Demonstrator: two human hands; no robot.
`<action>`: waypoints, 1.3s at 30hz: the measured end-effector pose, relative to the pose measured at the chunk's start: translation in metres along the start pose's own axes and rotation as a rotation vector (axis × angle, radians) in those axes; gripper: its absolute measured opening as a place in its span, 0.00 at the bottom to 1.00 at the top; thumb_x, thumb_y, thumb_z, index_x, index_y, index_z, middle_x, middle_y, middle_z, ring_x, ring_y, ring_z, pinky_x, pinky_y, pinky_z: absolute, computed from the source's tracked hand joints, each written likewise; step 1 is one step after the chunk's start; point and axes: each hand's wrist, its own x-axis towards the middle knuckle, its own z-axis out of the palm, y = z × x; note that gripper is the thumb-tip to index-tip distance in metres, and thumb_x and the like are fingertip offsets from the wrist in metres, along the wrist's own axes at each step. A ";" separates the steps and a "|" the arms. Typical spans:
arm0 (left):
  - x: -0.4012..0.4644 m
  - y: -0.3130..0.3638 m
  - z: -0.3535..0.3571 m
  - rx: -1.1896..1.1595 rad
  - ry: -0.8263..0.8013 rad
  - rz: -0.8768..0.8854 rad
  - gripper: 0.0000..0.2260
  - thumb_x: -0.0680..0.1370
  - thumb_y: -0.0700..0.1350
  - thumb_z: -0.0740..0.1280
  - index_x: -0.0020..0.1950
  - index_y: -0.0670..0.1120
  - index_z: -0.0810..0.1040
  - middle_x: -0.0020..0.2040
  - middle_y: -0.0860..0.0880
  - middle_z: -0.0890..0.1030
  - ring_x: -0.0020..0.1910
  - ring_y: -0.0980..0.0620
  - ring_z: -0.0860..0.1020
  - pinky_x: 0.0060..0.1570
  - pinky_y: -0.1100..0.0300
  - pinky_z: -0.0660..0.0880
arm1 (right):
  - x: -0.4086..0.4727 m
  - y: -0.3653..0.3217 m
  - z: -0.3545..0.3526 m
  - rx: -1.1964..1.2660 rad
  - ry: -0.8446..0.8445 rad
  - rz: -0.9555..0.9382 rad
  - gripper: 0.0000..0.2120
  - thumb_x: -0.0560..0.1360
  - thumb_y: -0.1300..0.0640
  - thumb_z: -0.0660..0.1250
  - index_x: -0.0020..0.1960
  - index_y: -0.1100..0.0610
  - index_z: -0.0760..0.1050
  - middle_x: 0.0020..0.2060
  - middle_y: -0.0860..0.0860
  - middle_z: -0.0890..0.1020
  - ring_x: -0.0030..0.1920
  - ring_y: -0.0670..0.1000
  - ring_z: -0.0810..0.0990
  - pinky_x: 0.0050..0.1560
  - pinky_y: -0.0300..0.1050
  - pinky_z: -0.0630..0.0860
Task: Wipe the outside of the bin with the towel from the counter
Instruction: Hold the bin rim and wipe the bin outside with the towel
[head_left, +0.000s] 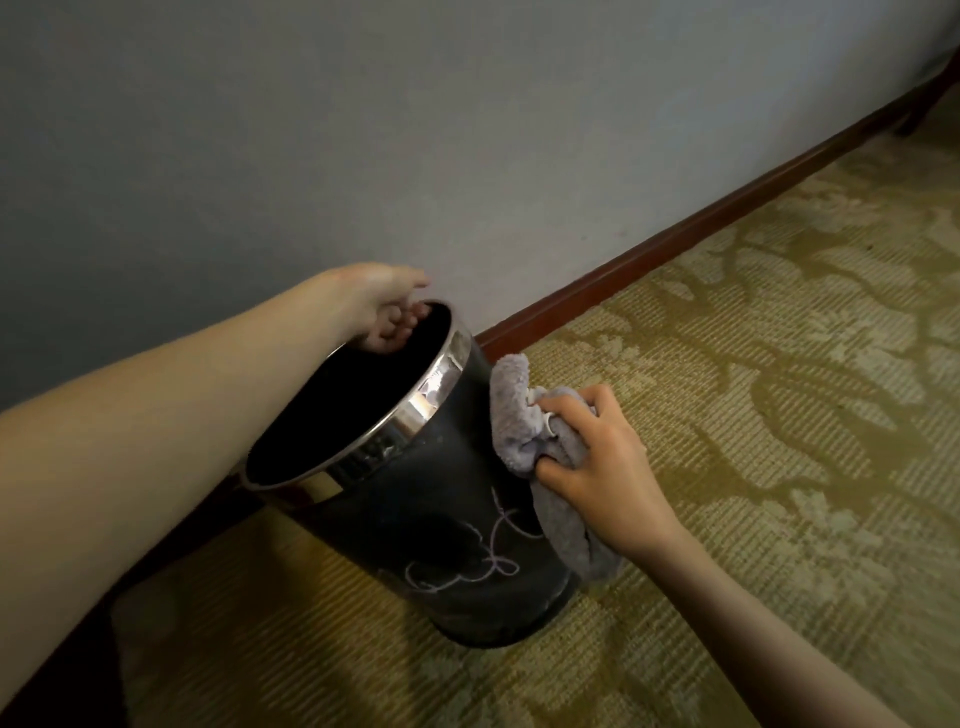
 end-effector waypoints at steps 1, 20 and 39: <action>-0.008 0.001 -0.004 0.095 0.001 0.042 0.20 0.79 0.58 0.54 0.36 0.46 0.71 0.30 0.52 0.71 0.28 0.57 0.66 0.24 0.68 0.66 | 0.001 0.001 0.001 -0.010 0.002 -0.003 0.21 0.69 0.54 0.70 0.60 0.44 0.71 0.52 0.45 0.66 0.49 0.46 0.70 0.45 0.44 0.70; -0.089 -0.040 -0.035 0.784 0.061 0.464 0.10 0.72 0.51 0.71 0.38 0.46 0.78 0.31 0.49 0.80 0.28 0.54 0.79 0.30 0.64 0.74 | 0.023 0.001 0.015 -0.013 -0.086 0.059 0.20 0.70 0.53 0.69 0.61 0.48 0.71 0.52 0.49 0.67 0.48 0.48 0.71 0.46 0.46 0.70; -0.049 0.008 0.012 0.730 0.119 0.560 0.13 0.72 0.46 0.68 0.30 0.44 0.71 0.25 0.46 0.67 0.26 0.48 0.63 0.27 0.59 0.58 | 0.037 -0.010 -0.008 0.052 0.021 -0.022 0.20 0.69 0.57 0.70 0.59 0.46 0.73 0.51 0.48 0.68 0.49 0.45 0.69 0.48 0.37 0.68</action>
